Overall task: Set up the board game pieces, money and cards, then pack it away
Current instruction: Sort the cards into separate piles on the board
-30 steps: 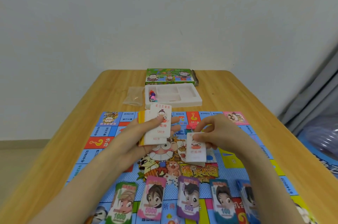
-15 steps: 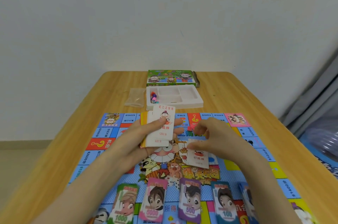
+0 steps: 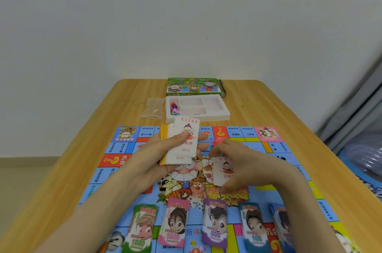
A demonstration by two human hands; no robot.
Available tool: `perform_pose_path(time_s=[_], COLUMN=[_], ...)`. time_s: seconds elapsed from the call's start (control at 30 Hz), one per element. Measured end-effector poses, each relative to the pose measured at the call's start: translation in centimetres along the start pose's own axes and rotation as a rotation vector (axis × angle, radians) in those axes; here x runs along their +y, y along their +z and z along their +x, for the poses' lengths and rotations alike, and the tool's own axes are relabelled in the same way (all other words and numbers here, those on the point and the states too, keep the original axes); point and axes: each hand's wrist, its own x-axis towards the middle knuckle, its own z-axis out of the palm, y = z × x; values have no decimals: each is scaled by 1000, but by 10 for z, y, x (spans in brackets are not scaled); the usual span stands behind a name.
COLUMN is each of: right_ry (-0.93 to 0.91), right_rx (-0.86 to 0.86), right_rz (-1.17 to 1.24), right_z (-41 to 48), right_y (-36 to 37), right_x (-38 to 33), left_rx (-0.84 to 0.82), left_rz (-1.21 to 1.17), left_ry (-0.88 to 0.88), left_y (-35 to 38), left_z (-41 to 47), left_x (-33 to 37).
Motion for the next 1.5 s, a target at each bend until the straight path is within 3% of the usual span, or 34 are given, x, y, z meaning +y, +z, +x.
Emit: perform_pose_path(time_s=[0.13, 0.3, 0.4, 0.63, 0.83, 1.07, 1.37, 1.5], right_ry=[12, -109, -193, -227, -184, -150, -172, -113], right_rx=[9, 435, 468, 592, 650, 682, 683, 681], right_rz=[130, 503, 700, 756, 801, 861, 781, 875], right_z=[-5, 2, 9, 13, 11, 10, 10, 9], right_y=[-3, -6, -1, 6, 4, 4, 5, 3], right_x=[1, -9, -21, -30, -30, -29, -29, -33], left_rx=[-1, 19, 21, 34, 7, 47, 70, 73], left_rz=[50, 113, 65, 82, -54, 71, 122, 115], left_ry=[-12, -32, -58, -69, -87, 17, 22, 19], left_y=[-1, 0, 2, 10, 11, 7, 4, 0], left_z=[1, 3, 2, -2, -5, -1, 4, 6], left_x=[-3, -8, -10, -9, -7, -10, -13, -13])
